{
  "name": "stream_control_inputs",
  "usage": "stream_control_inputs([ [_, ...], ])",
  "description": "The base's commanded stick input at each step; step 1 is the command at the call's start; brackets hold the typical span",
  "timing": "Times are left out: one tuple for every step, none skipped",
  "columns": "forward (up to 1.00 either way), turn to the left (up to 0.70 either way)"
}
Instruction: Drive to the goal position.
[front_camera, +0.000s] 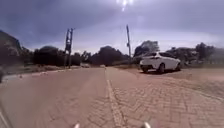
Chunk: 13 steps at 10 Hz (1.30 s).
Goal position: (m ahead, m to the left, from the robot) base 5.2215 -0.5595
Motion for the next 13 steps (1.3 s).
stream_control_inputs([
  [0.70, 0.00],
  [0.70, 0.00],
  [0.70, 0.00],
  [0.70, 0.00],
  [0.70, 0.00],
  [0.70, 0.00],
  [0.70, 0.00],
  [0.70, 0.00],
  [0.70, 0.00],
  [0.70, 0.00],
  [0.70, 0.00],
  [0.70, 0.00],
  [0.70, 0.00],
])
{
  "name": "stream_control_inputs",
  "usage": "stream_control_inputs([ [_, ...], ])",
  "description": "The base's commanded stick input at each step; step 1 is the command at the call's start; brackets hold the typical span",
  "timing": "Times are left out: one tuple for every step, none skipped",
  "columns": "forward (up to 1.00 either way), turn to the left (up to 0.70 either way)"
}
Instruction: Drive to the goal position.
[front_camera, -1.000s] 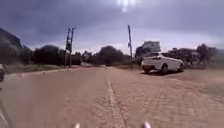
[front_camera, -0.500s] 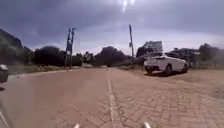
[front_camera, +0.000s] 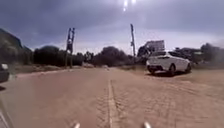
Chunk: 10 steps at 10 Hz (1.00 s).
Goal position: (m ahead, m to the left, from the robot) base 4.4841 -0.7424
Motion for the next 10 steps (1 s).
stream_control_inputs([
  [0.70, 0.00],
  [0.70, 0.00],
  [0.70, 0.00],
  [0.70, -0.02],
  [0.70, -0.03],
  [0.70, -0.07],
  [0.70, -0.12],
  [0.70, -0.35],
  [0.70, -0.35],
  [0.70, 0.00],
])
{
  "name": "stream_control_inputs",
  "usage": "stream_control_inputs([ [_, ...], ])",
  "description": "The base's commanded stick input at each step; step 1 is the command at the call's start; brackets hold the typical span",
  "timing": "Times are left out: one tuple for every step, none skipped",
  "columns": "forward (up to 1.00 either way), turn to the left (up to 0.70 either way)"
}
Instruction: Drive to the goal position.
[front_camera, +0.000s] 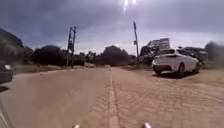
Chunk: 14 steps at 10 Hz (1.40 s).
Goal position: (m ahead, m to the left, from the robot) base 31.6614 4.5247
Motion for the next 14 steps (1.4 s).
stream_control_inputs([
  [0.70, 0.00],
  [0.70, 0.00],
  [0.70, 0.00],
  [0.70, 0.00],
  [0.70, 0.00],
  [0.70, 0.00],
  [0.70, 0.00],
  [0.70, 0.00],
  [0.70, 0.00],
  [0.70, 0.00],
  [0.70, 0.00],
  [0.70, 0.00],
  [0.70, 0.00],
  [0.70, 0.00],
])
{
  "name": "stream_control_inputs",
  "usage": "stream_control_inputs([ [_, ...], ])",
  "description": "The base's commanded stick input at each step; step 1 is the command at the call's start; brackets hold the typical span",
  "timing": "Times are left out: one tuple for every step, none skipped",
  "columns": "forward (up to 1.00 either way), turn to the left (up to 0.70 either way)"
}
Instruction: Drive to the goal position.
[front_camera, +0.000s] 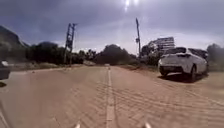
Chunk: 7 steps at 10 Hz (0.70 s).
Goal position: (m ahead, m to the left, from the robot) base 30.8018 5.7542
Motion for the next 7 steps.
stream_control_inputs([
  [0.70, 0.00],
  [0.70, 0.00],
  [0.70, 0.00],
  [0.70, 0.00],
  [0.70, -0.08],
  [0.70, -0.24],
  [0.70, -0.30],
])
